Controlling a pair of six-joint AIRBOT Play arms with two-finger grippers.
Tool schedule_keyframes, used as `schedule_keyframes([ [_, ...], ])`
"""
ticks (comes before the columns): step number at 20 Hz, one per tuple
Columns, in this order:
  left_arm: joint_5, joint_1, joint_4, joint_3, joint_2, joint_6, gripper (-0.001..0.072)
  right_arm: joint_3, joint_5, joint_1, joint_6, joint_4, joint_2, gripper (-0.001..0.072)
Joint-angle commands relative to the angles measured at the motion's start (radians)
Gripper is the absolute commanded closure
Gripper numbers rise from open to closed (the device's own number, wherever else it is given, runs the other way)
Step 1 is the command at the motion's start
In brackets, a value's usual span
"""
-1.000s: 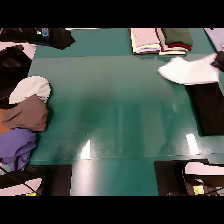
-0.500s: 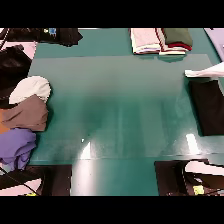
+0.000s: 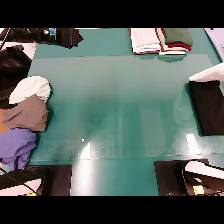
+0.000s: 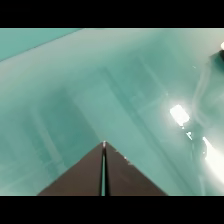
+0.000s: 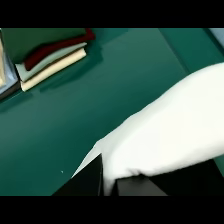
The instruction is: Fold the shirts.
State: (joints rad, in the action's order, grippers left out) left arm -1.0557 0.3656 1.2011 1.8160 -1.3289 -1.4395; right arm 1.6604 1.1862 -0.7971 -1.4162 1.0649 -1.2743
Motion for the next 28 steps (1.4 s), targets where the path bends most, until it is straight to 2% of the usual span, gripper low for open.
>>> schedule_keyframes([
  [1, -0.007, 0.0, 0.002, 0.0, -0.001, 0.001, 0.0686, -0.141, 0.032, -0.069, 0.006, 0.013, 0.087, 0.0696],
  [3, -0.011, 0.0, 0.002, 0.0, -0.001, 0.006, 0.0686, -0.266, 0.037, -0.115, 0.013, 0.034, 0.145, 0.0696],
  [10, -0.029, 0.0, 0.004, 0.0, -0.001, 0.014, 0.0685, -0.628, 0.072, -0.139, 0.013, 0.328, 0.286, 0.0686],
  [11, -0.035, 0.0, 0.003, 0.0, -0.001, 0.027, 0.0685, -0.657, 0.073, -0.139, 0.013, 0.356, 0.294, 0.0558],
  [12, -0.044, 0.0, 0.003, 0.0, -0.001, 0.034, 0.0685, -0.684, 0.071, -0.139, 0.013, 0.388, 0.303, 0.0317],
  [13, -0.049, 0.0, 0.003, 0.0, -0.001, 0.035, 0.0685, -0.698, 0.076, -0.139, 0.013, 0.418, 0.306, 0.0177],
  [14, -0.053, 0.0, 0.003, 0.0, -0.001, 0.035, 0.0685, -0.697, 0.089, -0.139, 0.013, 0.436, 0.306, 0.0141],
  [17, -0.054, 0.0, 0.003, 0.0, -0.001, 0.034, 0.0685, -0.611, 0.097, -0.135, 0.01, 0.38, 0.306, 0.0141],
  [21, -0.053, 0.0, 0.002, 0.0, -0.001, 0.035, 0.0685, -0.449, 0.1, -0.026, 0.01, 0.08, 0.307, 0.0143],
  [24, -0.046, 0.0, 0.004, 0.0, -0.001, 0.035, 0.0685, -0.395, 0.101, 0.176, 0.01, -0.043, 0.307, 0.0143],
  [28, -0.057, 0.0, 0.003, 0.0, 0.0, 0.034, 0.0685, -0.386, 0.088, 0.516, 0.011, -0.042, 0.303, 0.0144],
])
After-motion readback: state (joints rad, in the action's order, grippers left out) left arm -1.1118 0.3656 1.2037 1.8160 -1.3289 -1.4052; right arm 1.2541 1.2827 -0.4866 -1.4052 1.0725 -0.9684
